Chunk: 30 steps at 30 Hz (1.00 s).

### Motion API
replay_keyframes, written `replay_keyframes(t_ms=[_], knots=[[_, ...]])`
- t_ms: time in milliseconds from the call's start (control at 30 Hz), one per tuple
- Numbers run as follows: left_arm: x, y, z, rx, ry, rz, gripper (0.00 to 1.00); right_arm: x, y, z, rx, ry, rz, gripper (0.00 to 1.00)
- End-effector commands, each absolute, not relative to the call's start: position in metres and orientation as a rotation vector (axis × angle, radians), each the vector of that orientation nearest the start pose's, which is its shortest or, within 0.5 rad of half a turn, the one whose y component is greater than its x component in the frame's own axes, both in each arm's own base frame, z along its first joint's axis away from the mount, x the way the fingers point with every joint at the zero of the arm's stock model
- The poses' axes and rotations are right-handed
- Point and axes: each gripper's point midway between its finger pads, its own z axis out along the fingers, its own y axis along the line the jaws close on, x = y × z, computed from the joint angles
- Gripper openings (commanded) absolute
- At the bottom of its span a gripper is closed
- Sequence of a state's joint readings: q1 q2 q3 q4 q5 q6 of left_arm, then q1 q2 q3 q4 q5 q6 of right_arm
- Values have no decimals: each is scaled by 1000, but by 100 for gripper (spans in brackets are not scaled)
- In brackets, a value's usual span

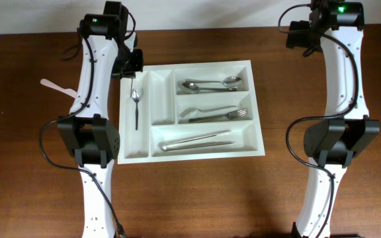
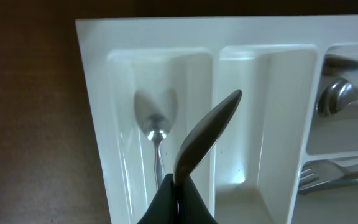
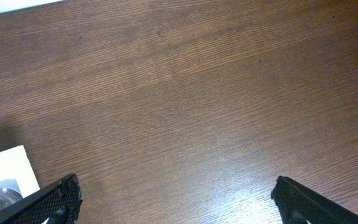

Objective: Pack container
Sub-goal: 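Carry the spoon right and lower it into the tray's left compartment, then open the left gripper and withdraw it left to the white knife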

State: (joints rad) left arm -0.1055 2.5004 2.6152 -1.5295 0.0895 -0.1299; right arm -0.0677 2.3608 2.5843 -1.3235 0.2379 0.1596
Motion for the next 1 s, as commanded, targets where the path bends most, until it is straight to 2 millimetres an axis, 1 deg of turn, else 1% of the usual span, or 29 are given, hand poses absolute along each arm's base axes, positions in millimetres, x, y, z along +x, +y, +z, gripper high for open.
replay_keyframes(t_ms=[0,167,333,433,467,533,600,633,700,867,967], knots=[[498,-64,113,-135,3013,-137,2,539,-76,210,393,2588,-278,99],[488,-63,99,-183,3072,-99,2,539,-77,210,393,2588,-278,99],[477,-62,83,-188,3133,-84,2,539,-77,210,393,2588,-278,99],[474,-62,75,-189,3149,-78,2,539,-77,210,393,2588,-278,99],[474,-61,74,-189,3150,-72,6,539,-76,210,393,2588,-278,99],[475,-59,71,-190,3148,-54,20,539,-77,210,393,2588,-278,99],[476,-58,71,-190,3144,-46,31,539,-77,210,393,2588,-278,99],[477,-58,71,-189,3140,-46,36,539,-77,210,393,2588,-278,99],[479,-59,71,-189,3130,-49,38,539,-77,210,393,2588,-278,99],[484,-57,72,-193,3109,-54,38,539,-77,210,393,2588,-278,99],[489,-47,77,-224,3087,-58,39,539,-77,210,393,2588,-278,99]])
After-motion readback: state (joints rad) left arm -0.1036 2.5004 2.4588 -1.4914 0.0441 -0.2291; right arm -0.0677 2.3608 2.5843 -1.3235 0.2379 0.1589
